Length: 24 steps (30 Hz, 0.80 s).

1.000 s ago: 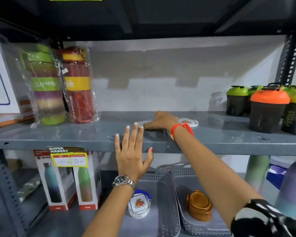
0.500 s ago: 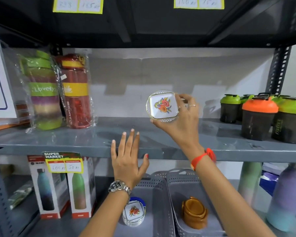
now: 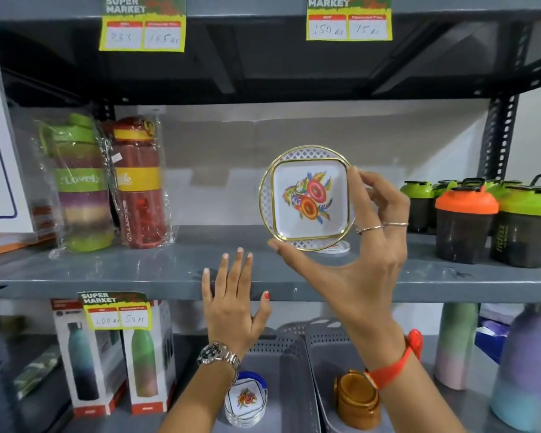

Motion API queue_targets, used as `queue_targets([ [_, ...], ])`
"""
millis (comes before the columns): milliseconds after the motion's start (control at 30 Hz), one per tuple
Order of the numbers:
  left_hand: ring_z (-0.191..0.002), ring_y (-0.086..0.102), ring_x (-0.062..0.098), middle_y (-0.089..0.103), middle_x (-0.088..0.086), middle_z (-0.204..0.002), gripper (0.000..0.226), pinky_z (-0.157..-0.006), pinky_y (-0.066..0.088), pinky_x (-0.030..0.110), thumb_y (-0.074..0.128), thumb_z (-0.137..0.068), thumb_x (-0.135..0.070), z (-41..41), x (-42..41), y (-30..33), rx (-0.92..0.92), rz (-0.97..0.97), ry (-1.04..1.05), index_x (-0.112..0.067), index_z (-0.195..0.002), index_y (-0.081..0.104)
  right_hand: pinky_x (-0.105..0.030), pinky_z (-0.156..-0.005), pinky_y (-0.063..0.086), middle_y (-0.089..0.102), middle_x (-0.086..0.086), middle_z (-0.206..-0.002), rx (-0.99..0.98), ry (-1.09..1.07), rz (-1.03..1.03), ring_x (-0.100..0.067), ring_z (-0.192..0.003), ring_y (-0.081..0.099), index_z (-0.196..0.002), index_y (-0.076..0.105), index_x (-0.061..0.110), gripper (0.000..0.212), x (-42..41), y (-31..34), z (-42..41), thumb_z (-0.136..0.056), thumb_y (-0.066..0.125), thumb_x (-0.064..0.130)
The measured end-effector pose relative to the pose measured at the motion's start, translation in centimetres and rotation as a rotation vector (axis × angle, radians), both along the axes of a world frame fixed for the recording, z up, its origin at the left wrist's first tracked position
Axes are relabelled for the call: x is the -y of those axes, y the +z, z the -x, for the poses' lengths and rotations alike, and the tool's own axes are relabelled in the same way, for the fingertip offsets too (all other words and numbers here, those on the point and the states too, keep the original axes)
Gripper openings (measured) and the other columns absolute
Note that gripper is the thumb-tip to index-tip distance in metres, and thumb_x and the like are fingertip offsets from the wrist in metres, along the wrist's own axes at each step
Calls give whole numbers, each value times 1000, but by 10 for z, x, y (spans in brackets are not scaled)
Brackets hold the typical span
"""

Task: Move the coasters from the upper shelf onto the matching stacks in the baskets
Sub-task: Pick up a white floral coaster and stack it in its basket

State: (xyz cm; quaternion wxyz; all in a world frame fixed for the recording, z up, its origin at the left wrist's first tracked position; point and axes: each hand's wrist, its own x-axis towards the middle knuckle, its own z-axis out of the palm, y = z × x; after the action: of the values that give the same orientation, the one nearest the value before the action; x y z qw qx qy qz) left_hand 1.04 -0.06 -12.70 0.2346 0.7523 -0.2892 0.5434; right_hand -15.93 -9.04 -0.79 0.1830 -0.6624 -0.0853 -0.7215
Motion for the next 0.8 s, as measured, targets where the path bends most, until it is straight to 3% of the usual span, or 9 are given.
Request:
queue_targets([
  [133,-138,29,26,39,8,-146,61,-117,8,46,23,-96,-50,0,-1,0,-18,-6,-31,-12,-142,33,-17,-102,38,42,-11,-128,-106,68,-75,-10,-121,41,-131,52,-1,88,0,-20,0,-62,85,43],
  [333,-137,29,25,35,6,-149,65,-115,6,46,30,-91,-50,-3,-3,-1,18,-52,8,-14,-144,30,-12,-104,36,43,-5,-131,-334,189,-220,-6,-125,43,-131,52,13,83,5,-113,-4,-62,79,49],
  [433,-136,33,24,39,7,-147,61,-115,9,46,34,-92,-46,-4,-2,0,52,-28,29,-13,-143,33,-11,-105,33,43,1,-129,-548,184,-319,-6,-122,42,-129,56,11,87,4,-176,-14,-58,77,55],
  [533,-136,34,24,39,6,-147,61,-116,9,46,38,-90,-44,-4,-1,-4,63,-10,19,-14,-143,34,1,-100,21,52,-4,-120,-797,111,-413,-10,-112,44,-121,62,7,87,-2,-225,-38,-53,71,62],
  [600,-136,34,24,39,6,-148,60,-116,9,46,34,-92,-46,-6,-2,-4,63,-21,18,-14,-143,34,-4,-96,25,58,-7,-116,-962,46,-474,-20,-110,51,-116,65,9,81,-4,-248,-57,-53,75,58],
  [667,-136,34,24,39,7,-147,60,-115,9,46,28,-94,-48,-7,-2,-3,68,-30,16,-13,-143,34,-20,-96,37,61,-6,-114,-1139,12,-514,-24,-110,52,-112,66,11,71,-4,-266,-74,-55,82,49],
  [733,-136,34,24,40,7,-147,60,-115,10,47,28,-94,-48,-8,0,-3,78,-23,17,-13,-142,35,-32,-93,47,66,-5,-105,-1285,2,-483,-24,-106,54,-103,70,12,63,-6,-284,-90,-55,81,53],
  [800,-135,35,23,41,8,-146,61,-115,10,47,31,-92,-47,-9,1,-4,85,-10,16,-12,-142,38,-33,-91,50,66,-3,-101,-1434,8,-483,-21,-105,53,-101,70,13,67,-10,-299,-104,-55,76,61],
])
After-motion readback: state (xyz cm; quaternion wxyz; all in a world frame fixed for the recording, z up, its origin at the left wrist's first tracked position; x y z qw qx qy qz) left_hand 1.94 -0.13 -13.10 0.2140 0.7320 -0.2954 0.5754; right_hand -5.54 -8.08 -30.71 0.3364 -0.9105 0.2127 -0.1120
